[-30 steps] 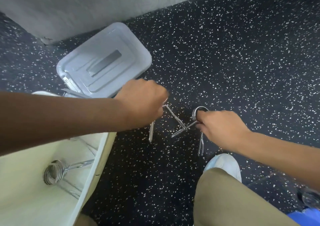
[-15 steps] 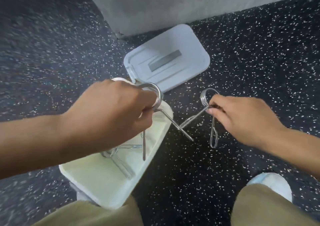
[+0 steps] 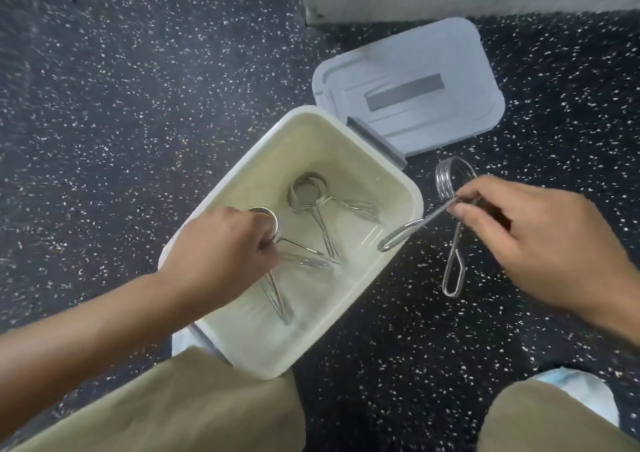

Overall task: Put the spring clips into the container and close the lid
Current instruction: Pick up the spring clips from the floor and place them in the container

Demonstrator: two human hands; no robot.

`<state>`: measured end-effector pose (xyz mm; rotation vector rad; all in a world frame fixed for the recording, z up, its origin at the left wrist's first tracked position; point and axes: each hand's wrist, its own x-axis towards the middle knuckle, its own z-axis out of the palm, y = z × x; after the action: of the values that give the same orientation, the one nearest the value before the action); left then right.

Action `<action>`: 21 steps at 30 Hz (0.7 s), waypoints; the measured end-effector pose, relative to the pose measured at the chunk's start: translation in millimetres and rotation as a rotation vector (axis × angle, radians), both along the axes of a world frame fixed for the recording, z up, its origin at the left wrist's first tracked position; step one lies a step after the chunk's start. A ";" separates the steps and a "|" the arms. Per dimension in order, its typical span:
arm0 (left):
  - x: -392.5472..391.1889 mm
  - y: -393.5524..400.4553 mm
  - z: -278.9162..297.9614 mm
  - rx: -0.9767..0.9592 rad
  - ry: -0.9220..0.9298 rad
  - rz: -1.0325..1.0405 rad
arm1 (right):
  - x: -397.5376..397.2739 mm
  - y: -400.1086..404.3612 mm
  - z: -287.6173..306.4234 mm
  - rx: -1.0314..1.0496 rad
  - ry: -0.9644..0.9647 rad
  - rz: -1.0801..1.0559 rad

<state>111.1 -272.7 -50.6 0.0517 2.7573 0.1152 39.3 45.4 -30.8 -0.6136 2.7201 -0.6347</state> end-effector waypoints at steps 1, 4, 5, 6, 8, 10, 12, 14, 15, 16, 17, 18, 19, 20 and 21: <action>1.5 -3.2 -8.0 -0.007 -0.038 0.006 | -0.6 -2.1 1.1 -0.010 0.012 0.001; 3.9 -9.3 -26.3 -0.060 -0.101 -0.006 | -1.8 -7.8 3.9 -0.050 0.018 -0.002; 4.4 -9.5 -30.2 -0.085 -0.118 -0.002 | -2.0 -10.2 4.7 -0.059 0.027 0.000; 4.6 -8.5 -33.0 -0.108 -0.139 0.003 | -2.3 -12.5 5.9 -0.069 0.033 0.000; 3.4 -6.3 -36.5 -0.146 -0.179 0.009 | -4.3 -17.6 7.7 -0.084 0.040 0.001; 3.9 -5.3 -38.2 -0.154 -0.220 0.037 | -6.8 -23.6 8.8 -0.093 0.065 0.023; 5.0 -5.1 -38.3 -0.139 -0.239 0.055 | -9.2 -28.4 10.9 -0.112 0.082 0.045; 7.6 -4.8 -37.6 -0.143 -0.258 0.062 | -11.4 -33.2 13.8 -0.115 0.098 0.082; 9.0 -4.6 -37.2 -0.147 -0.266 0.067 | -12.8 -36.0 15.7 -0.110 0.107 0.111; 10.4 -4.5 -37.1 -0.151 -0.274 0.071 | -14.7 -38.8 17.6 -0.101 0.115 0.147; 11.7 -4.3 -36.5 -0.154 -0.282 0.077 | -17.0 -42.0 20.1 -0.091 0.124 0.187; 12.8 -4.6 -36.5 -0.157 -0.289 0.080 | -19.7 -45.4 22.9 -0.080 0.136 0.229; 13.4 -5.2 -36.8 -0.158 -0.294 0.083 | -22.7 -49.5 25.6 -0.068 0.149 0.274; 13.7 -6.2 -37.1 -0.160 -0.297 0.084 | -26.1 -54.3 28.5 -0.053 0.157 0.321; 14.1 -7.1 -37.4 -0.160 -0.295 0.081 | -29.8 -59.6 31.1 -0.033 0.160 0.371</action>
<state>125.2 -279.9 -88.1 -0.1107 2.4644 -0.0714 9.5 -14.2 0.4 -1.1866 2.6336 -0.5555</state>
